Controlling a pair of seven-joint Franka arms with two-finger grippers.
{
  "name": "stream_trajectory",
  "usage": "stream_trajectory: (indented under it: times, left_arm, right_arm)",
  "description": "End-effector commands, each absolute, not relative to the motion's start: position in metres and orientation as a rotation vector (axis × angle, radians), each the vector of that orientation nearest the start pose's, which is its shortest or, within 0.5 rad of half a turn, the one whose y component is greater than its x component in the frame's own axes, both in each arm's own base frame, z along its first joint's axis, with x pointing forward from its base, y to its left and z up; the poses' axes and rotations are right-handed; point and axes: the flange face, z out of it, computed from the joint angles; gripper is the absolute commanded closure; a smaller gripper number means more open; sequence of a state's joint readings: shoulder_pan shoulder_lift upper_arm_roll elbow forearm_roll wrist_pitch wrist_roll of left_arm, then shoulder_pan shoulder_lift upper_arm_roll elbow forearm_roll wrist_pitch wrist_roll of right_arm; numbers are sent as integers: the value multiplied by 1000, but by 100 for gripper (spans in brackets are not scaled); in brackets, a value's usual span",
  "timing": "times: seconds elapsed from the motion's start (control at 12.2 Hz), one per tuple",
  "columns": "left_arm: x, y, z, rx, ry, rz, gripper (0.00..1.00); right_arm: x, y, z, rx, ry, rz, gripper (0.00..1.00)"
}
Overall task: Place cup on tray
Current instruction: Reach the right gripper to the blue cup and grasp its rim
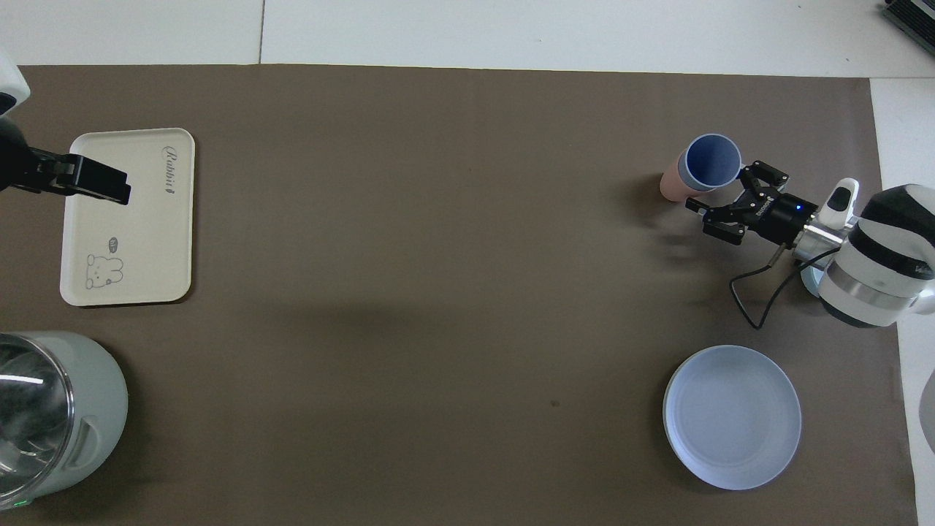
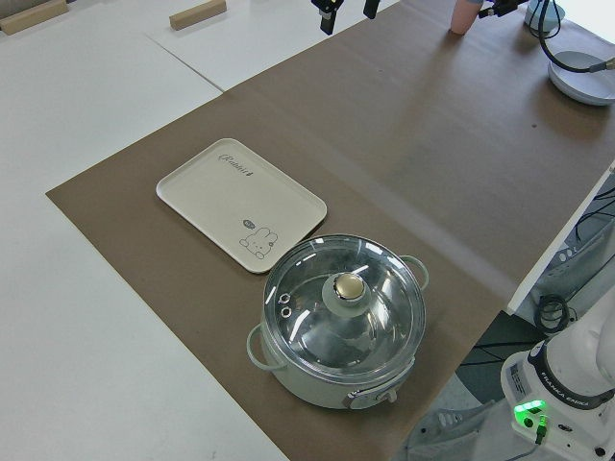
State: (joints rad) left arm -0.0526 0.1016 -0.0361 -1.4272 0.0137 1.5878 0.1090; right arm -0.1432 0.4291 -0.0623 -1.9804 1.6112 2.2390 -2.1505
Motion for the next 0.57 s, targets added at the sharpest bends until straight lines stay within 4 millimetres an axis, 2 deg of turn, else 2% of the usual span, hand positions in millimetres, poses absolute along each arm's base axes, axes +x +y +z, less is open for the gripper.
stream_trajectory:
  times: [0.0,0.33,0.49]
  left_arm:
    - [580,-50,636,-3112,309,-113,0]
    - [581,-51,637,-3111,311,-132,0]
    - [581,-51,637,-3111,311,-132,0]
  right_arm:
    - [604,-90,257,-2189,-817,-1284,0]
    - [605,-86,256,-2199,-778,-1325,0]
    - [608,-70,256,-2187,-727,-1351,0]
